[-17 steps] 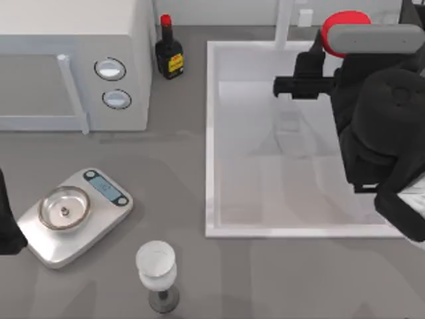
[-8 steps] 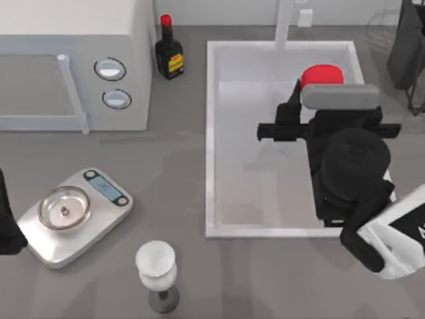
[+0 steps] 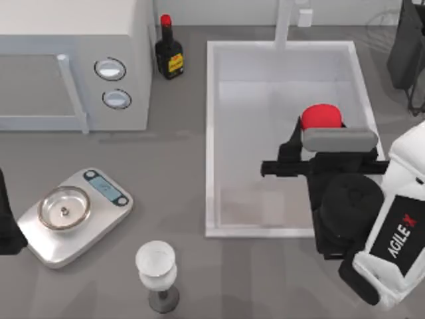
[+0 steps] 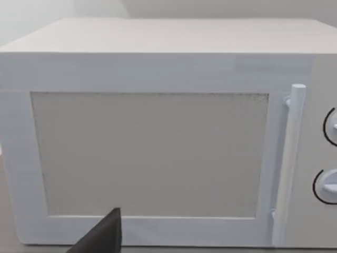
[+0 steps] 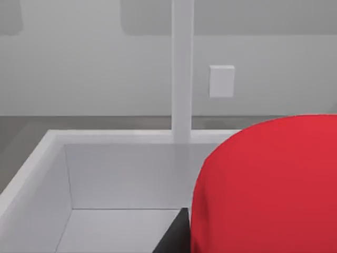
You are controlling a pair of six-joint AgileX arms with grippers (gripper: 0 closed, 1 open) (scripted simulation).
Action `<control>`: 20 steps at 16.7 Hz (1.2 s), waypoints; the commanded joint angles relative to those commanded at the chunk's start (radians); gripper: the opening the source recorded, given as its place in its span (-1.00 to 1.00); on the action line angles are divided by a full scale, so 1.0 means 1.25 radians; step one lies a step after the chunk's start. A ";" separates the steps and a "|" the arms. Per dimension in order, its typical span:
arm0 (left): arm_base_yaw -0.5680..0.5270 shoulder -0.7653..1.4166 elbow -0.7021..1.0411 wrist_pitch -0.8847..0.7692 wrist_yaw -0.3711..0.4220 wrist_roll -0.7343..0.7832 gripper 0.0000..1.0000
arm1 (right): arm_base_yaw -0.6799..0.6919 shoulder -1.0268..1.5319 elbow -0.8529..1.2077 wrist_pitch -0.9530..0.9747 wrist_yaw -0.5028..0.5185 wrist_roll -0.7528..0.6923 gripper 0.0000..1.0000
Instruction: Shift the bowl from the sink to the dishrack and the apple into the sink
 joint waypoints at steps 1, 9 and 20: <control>0.000 0.000 0.000 0.000 0.000 0.000 1.00 | 0.000 0.000 0.000 0.000 0.000 0.000 -1.00; 0.000 0.000 0.000 0.000 0.000 0.000 1.00 | 0.000 0.000 0.000 0.000 0.000 0.000 -0.10; 0.000 0.000 0.000 0.000 0.000 0.000 1.00 | 0.000 0.000 0.000 0.000 0.000 0.000 1.00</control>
